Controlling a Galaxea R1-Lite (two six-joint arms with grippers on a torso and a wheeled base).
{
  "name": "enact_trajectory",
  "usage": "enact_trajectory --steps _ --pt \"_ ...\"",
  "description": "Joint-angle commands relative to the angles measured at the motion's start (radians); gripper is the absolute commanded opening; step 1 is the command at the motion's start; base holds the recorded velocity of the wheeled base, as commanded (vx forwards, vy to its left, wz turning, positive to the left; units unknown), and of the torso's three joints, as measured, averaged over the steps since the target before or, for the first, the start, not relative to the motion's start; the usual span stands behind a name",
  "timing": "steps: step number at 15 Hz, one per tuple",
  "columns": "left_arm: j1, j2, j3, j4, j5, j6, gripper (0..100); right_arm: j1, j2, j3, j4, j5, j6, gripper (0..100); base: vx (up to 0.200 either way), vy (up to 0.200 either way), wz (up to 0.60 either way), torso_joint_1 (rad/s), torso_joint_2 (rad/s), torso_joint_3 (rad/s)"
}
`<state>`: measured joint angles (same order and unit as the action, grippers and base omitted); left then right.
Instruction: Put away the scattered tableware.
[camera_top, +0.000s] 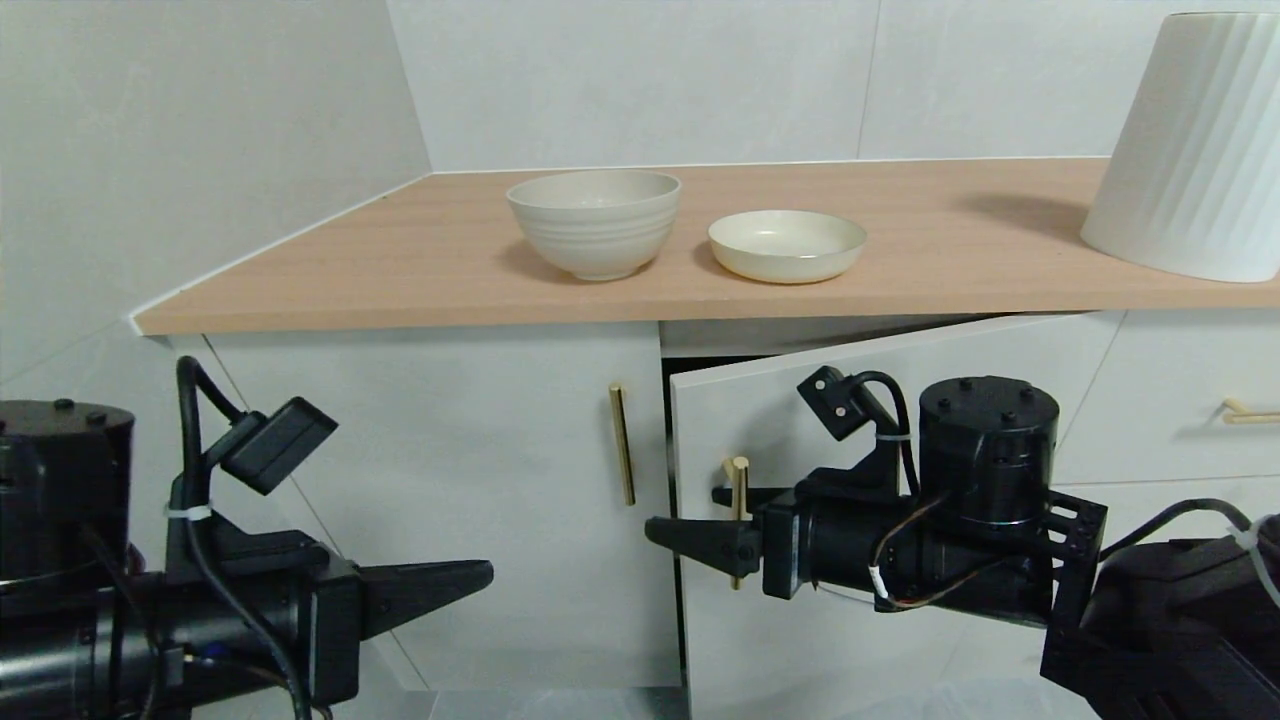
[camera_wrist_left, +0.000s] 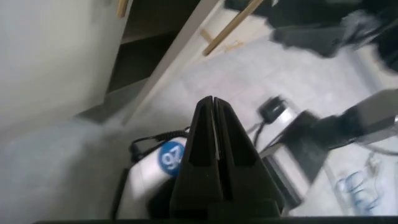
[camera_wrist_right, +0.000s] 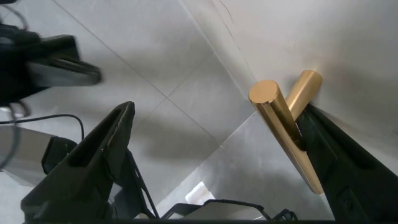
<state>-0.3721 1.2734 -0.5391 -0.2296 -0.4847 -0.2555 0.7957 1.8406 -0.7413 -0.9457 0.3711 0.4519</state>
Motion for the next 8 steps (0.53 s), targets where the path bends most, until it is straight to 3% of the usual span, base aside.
enact_trajectory --steps 1,2,4,6,7,8 --pt "-0.019 0.098 -0.018 -0.004 0.041 0.081 0 0.002 -0.003 0.003 -0.001 0.002 0.001 100 0.0 0.0 0.0 0.0 0.0 0.0" --pt "-0.031 0.149 -0.068 -0.004 0.044 0.064 0 0.002 -0.003 0.003 -0.001 0.002 0.001 100 0.0 0.0 0.0 0.0 0.0 0.0" --pt "-0.033 0.254 -0.117 -0.04 -0.015 -0.024 0 0.002 -0.009 0.005 -0.001 0.002 0.001 100 0.0 0.0 0.0 0.0 0.0 0.0" --pt "-0.051 0.342 -0.091 -0.139 -0.028 -0.053 0 0.003 -0.011 0.01 -0.001 0.002 0.001 100 0.0 0.0 0.0 0.0 0.0 0.0" --pt "-0.056 0.446 -0.024 -0.369 -0.026 -0.067 0 0.013 -0.011 0.011 -0.001 0.002 0.001 100 0.0 0.0 0.0 0.0 0.0 0.0" --pt "-0.062 0.501 0.013 -0.517 -0.025 -0.091 0 0.016 -0.009 0.011 -0.001 0.002 0.001 100 0.0 0.0 0.0 0.0 0.0 0.0"
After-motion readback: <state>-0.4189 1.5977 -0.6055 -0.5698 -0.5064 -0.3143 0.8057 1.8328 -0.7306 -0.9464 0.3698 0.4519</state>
